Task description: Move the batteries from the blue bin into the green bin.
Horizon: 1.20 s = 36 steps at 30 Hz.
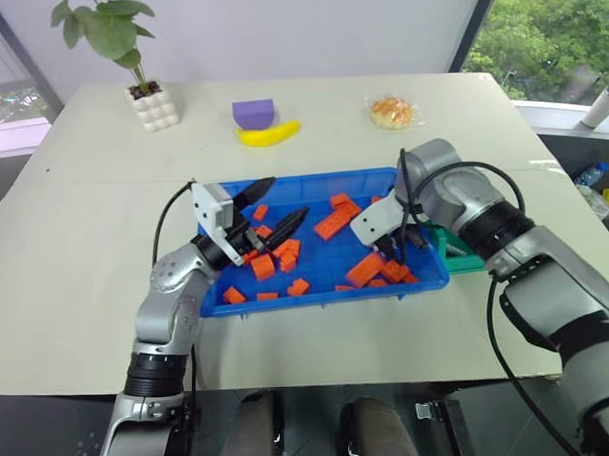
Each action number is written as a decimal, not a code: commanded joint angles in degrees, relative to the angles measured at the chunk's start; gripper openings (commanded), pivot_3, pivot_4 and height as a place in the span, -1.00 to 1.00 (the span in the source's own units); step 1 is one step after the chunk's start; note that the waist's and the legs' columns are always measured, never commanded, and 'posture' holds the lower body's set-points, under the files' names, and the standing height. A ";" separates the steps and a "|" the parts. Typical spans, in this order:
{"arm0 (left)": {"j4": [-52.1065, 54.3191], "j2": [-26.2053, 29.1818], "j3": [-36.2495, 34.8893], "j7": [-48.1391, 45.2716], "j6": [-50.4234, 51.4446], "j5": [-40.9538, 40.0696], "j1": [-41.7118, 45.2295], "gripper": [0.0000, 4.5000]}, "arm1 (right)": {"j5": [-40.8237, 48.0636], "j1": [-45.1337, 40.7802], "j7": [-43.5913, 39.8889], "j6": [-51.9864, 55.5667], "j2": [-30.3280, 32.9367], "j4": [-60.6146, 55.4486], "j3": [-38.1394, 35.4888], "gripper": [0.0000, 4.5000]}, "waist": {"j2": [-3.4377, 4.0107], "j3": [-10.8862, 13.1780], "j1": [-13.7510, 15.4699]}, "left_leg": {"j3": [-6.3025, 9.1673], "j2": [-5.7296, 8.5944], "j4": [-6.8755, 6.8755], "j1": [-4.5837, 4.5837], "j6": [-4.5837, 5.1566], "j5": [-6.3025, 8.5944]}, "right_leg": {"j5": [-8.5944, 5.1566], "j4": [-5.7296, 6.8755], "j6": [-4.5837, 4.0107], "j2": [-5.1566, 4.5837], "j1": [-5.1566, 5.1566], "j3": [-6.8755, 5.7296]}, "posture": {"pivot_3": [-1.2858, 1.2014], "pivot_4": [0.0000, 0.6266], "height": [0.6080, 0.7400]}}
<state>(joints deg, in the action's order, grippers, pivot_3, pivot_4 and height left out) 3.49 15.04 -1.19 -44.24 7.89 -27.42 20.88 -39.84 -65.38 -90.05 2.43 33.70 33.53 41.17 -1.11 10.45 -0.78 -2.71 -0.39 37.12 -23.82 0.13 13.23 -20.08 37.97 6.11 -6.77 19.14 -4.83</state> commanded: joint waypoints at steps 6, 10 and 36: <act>1.27 0.42 -0.74 0.11 -1.49 -0.01 0.40 1.00 | -0.68 1.92 1.21 -0.16 -1.49 1.27 -0.32 -1.00 | 0.00 0.00 -0.03 | 0.00 -0.01 -0.01 0.00 -0.01 0.00 | 0.00 0.00 0.00 0.00 0.01 0.00 | 0.03 -0.52 0.99; 1.40 1.02 -0.74 -0.34 -1.21 -0.20 0.44 1.00 | -0.41 0.88 1.78 -0.65 -1.29 0.82 -1.47 -1.00 | 0.00 0.00 -0.05 | 0.00 -0.02 -0.03 0.00 -0.01 0.01 | 0.00 0.00 0.00 0.00 0.01 0.00 | 0.03 -0.52 0.99; -1.78 11.39 -0.59 -15.96 4.92 -4.46 4.60 1.00 | 4.17 -5.38 0.21 -1.11 21.35 -9.26 -14.72 -1.00 | 0.55 0.43 0.12 | -0.19 0.03 -0.02 -0.98 0.01 -0.02 | 0.00 0.08 0.00 -0.05 1.07 0.03 | 0.03 -0.52 0.99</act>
<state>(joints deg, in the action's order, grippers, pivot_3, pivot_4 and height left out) 0.92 26.35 -1.47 -59.51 13.13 -31.50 24.56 -35.39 -71.44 -90.48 1.31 53.93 24.21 28.03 -0.57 10.88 -0.67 -2.92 -0.36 37.10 -24.80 0.14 13.21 -20.08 38.06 6.11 -6.81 20.21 -4.81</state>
